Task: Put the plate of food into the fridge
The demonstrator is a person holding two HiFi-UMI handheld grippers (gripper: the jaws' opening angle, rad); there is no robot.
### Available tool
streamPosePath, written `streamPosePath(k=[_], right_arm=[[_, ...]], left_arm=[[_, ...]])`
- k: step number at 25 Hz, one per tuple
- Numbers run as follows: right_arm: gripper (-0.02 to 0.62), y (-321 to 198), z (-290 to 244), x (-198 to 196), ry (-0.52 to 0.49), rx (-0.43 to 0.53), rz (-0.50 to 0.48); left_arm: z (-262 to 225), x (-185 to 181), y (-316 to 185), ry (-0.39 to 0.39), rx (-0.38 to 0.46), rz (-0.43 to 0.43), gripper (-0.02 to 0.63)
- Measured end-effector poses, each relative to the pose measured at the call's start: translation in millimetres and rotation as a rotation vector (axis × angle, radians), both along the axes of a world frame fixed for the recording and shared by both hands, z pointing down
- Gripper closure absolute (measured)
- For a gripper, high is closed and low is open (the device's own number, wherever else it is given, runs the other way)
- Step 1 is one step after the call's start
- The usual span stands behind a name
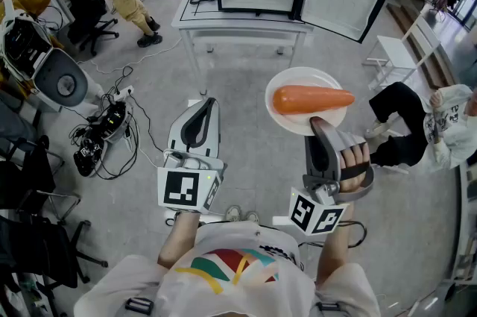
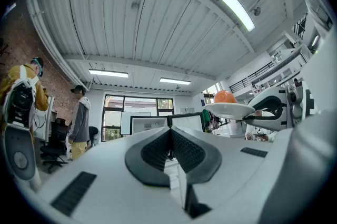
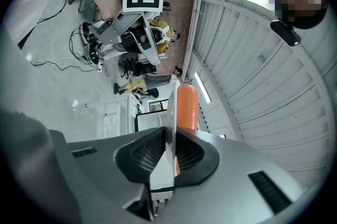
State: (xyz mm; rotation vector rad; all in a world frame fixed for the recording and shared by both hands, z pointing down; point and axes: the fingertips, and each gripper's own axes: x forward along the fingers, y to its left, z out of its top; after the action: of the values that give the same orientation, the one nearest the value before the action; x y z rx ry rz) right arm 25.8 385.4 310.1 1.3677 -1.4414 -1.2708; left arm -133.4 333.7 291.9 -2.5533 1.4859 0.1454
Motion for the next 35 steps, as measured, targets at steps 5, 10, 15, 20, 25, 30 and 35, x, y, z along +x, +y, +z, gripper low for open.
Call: streamPosePath(k=[5, 10, 15, 20, 25, 30, 35], right_arm=[[0.552, 3.3, -0.1, 1.7, -0.002, 0.002, -0.006], [0.552, 3.5, -0.8, 5.9, -0.003, 0.000, -0.006], [0.554, 0.8, -2.5, 1.8, -0.007, -0.001, -0.027], [0.552, 3.1, 0.9, -2.7, -0.012, -0.006, -0.049], [0.552, 1.2, 0.2, 5.6, -0.008, -0.004, -0.049], [0.552, -1.0, 4.3, 20.2, -0.008, -0.009, -0.058], [0.552, -9.8, 4.8, 34.0, -0.012, 0.001, -0.061]], left_arm=[[2.4, 0.9, 3.2, -0.001, -0.003, -0.006, 0.601], [-0.2, 7.1, 4.2, -0.006, 0.001, 0.000, 0.601], [-1.6, 6.5, 1.1, -0.012, -0.003, -0.002, 0.601], [2.6, 5.1, 3.5, -0.008, -0.005, -0.008, 0.601], [2.5, 11.5, 3.2, -0.009, -0.001, -0.011, 0.601], [-0.5, 19.6, -0.2, -0.008, 0.014, -0.031, 0.601], [1.6, 24.4, -6.2, -0.021, 0.011, -0.053, 0.601]])
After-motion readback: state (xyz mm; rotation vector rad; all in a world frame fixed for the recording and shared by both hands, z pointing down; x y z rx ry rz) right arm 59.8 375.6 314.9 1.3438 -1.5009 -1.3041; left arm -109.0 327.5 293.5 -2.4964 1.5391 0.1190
